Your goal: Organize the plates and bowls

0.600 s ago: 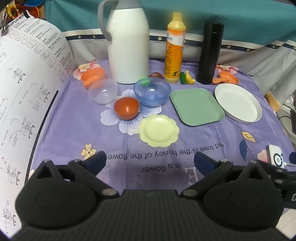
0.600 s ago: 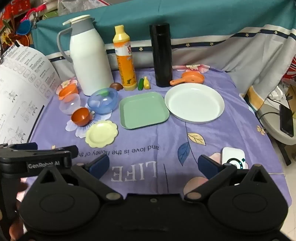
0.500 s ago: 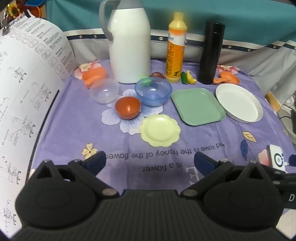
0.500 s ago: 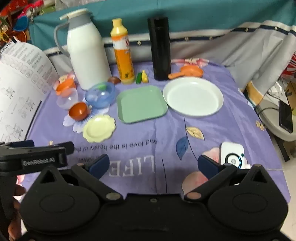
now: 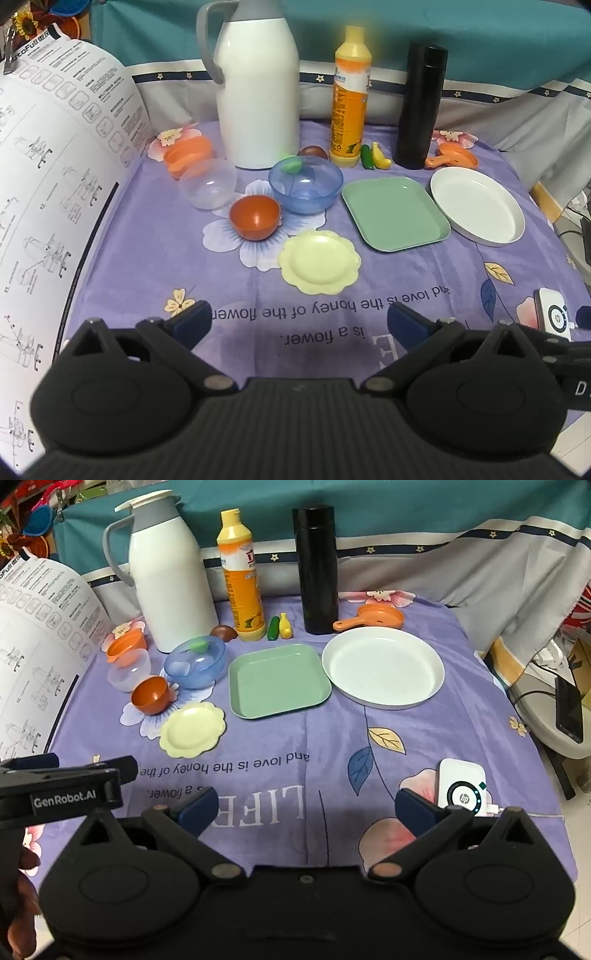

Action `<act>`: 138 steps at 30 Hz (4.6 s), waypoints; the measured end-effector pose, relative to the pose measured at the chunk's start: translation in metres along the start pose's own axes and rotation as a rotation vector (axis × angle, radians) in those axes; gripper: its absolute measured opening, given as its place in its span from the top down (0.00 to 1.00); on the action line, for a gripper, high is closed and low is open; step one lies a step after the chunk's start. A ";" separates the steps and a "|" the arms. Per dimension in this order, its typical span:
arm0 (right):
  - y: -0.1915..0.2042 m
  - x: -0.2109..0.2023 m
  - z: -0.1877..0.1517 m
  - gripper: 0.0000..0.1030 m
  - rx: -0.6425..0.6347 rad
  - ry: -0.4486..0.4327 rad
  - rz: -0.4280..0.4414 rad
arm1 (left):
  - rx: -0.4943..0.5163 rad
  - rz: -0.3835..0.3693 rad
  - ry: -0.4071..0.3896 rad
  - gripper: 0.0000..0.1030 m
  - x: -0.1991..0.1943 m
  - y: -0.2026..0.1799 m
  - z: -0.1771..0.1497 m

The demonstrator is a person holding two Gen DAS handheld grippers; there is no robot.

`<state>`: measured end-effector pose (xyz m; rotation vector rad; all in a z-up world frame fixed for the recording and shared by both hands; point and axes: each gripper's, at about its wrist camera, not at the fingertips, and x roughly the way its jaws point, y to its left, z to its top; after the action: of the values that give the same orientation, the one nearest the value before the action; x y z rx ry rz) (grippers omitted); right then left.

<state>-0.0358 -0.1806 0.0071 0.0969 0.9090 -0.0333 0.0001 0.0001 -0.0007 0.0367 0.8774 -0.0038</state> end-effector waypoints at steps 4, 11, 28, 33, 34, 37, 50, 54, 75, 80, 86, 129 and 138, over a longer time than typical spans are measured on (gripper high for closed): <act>0.000 0.001 0.000 0.00 0.001 0.002 -0.001 | -0.002 -0.001 -0.001 0.00 0.000 0.000 0.000; 0.001 0.002 -0.001 0.00 0.001 0.001 -0.001 | 0.001 0.005 -0.002 0.00 0.001 -0.002 0.002; 0.001 0.009 0.000 0.00 0.011 0.012 0.001 | -0.007 0.006 0.003 0.00 0.008 0.006 0.000; 0.001 0.012 0.001 0.00 0.013 0.015 0.001 | -0.011 0.007 0.010 0.00 0.011 0.007 -0.001; 0.001 0.013 0.002 0.00 0.014 0.016 0.001 | -0.012 0.006 0.011 0.00 0.011 0.007 -0.001; 0.001 0.014 0.002 0.00 0.015 0.018 0.000 | -0.014 0.004 0.014 0.00 0.013 0.007 0.000; 0.003 0.023 0.005 0.00 0.018 0.032 0.001 | -0.018 0.005 0.019 0.00 0.021 0.006 -0.002; 0.001 0.028 0.006 0.00 0.018 0.036 0.004 | 0.007 0.005 0.021 0.00 0.029 0.000 0.002; -0.144 0.118 0.076 0.00 0.273 0.003 -0.063 | 0.225 -0.190 -0.017 0.00 0.116 -0.098 0.085; -0.180 0.148 0.093 0.07 0.304 -0.014 -0.112 | 0.247 -0.196 -0.007 0.00 0.147 -0.123 0.108; -0.199 0.184 0.096 0.35 0.327 0.004 -0.125 | 0.259 -0.204 -0.002 0.00 0.181 -0.151 0.130; -0.170 0.141 0.079 0.82 0.292 -0.022 -0.087 | 0.304 -0.223 0.114 0.60 0.147 -0.174 0.101; -0.088 0.102 0.053 0.82 0.197 0.018 0.018 | 0.188 -0.147 0.118 0.60 0.092 -0.072 0.062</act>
<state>0.0629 -0.2724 -0.0473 0.2889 0.9214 -0.1051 0.1052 -0.0725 -0.0336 0.1491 0.9944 -0.2235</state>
